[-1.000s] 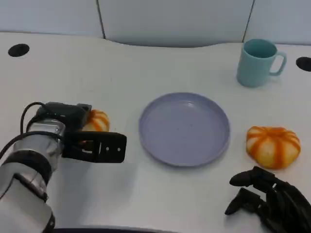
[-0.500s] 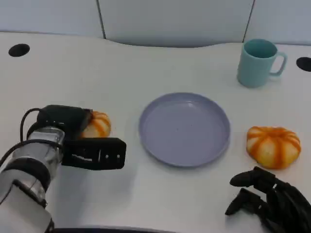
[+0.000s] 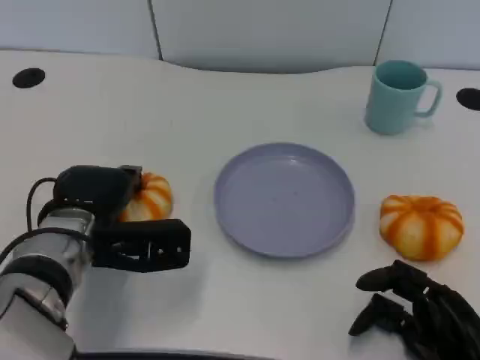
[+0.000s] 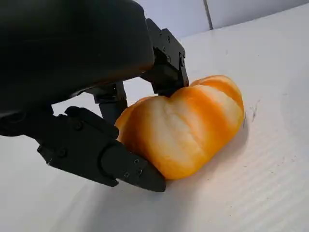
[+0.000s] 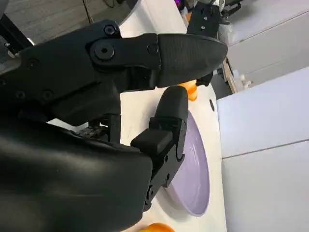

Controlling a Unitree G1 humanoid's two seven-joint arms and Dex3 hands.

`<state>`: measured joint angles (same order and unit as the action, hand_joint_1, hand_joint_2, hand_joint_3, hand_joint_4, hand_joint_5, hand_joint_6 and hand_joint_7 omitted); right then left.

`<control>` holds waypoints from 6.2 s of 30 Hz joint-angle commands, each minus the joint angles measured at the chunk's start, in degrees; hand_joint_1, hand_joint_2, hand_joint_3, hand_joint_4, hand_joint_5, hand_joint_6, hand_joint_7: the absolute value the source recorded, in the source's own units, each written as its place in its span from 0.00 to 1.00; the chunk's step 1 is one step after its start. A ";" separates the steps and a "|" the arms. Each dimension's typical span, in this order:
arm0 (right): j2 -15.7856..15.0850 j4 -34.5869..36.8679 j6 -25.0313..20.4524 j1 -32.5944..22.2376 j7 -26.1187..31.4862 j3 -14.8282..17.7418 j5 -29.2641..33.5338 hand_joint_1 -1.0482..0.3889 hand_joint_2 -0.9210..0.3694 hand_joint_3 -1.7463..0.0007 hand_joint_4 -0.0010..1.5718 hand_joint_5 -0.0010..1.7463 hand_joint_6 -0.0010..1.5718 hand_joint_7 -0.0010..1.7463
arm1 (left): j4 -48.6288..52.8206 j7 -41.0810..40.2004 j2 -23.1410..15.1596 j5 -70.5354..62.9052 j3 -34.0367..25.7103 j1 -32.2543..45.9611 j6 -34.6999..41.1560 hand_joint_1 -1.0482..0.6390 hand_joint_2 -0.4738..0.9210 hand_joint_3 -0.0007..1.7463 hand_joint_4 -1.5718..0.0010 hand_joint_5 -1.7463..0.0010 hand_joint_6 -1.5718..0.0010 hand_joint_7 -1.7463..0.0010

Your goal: Grasp the bread from the table and place it into the plate.

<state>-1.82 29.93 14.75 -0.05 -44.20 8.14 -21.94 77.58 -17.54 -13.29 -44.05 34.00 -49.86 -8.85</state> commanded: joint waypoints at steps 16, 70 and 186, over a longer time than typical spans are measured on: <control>-0.28 -2.89 -1.56 -1.81 1.52 -0.95 -0.09 0.41 0.00 0.74 0.36 0.79 0.36 0.57 | -1.53 -3.10 -3.43 5.50 -7.02 -1.88 -12.02 0.56 0.97 0.06 0.51 0.00 0.64 0.00; 1.80 -4.77 -2.94 -1.85 5.16 -5.46 1.80 0.40 0.00 0.75 0.37 0.80 0.38 0.57 | -4.04 2.35 9.24 -1.97 4.42 -12.43 -23.41 0.50 0.93 0.13 0.41 0.00 0.55 0.00; 2.16 -2.21 -0.70 -0.21 5.95 -3.05 2.37 0.40 0.00 0.74 0.37 0.82 0.37 0.57 | -21.76 40.49 1.19 42.68 -28.47 11.13 -36.39 0.23 1.00 0.12 0.98 0.15 0.87 0.50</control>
<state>0.77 27.05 12.84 -0.19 -39.01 4.51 -19.92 58.39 20.30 -11.81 -4.77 7.57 -41.85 -45.51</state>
